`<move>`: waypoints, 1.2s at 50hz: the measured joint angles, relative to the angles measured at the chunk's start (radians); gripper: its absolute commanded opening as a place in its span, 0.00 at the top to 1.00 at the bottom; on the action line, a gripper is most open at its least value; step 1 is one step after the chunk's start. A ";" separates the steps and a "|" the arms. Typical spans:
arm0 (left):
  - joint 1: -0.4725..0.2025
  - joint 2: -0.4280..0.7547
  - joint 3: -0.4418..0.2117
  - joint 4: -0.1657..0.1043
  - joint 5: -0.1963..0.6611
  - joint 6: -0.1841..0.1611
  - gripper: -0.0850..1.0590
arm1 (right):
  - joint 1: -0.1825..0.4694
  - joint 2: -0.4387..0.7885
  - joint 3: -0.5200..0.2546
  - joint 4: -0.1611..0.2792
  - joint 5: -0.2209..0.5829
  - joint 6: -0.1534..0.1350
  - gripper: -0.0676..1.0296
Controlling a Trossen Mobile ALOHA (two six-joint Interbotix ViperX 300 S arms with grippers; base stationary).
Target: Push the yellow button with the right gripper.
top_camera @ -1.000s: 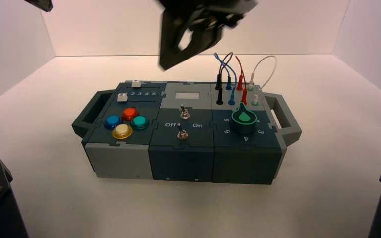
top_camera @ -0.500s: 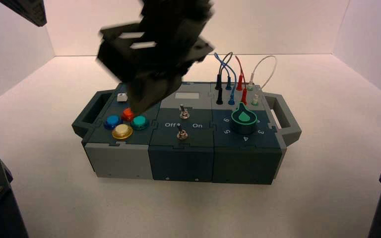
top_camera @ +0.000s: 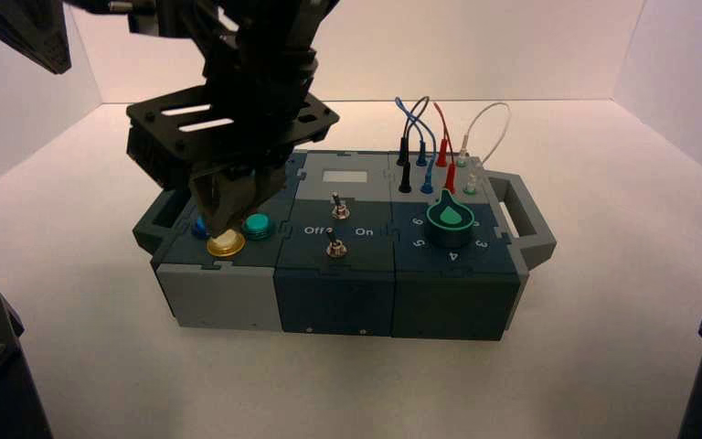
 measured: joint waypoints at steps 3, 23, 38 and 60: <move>0.000 -0.008 0.002 0.000 0.002 0.000 0.95 | 0.000 0.006 -0.003 0.000 0.000 -0.002 0.96; 0.000 -0.021 0.012 -0.002 0.009 0.000 0.95 | -0.040 0.043 -0.009 -0.006 0.000 -0.002 0.96; 0.000 -0.021 0.014 0.000 0.009 0.002 0.95 | -0.064 0.044 -0.015 -0.009 0.000 -0.006 0.96; 0.000 0.000 0.014 -0.002 0.009 0.003 0.95 | -0.071 -0.034 -0.041 -0.011 0.041 -0.005 0.96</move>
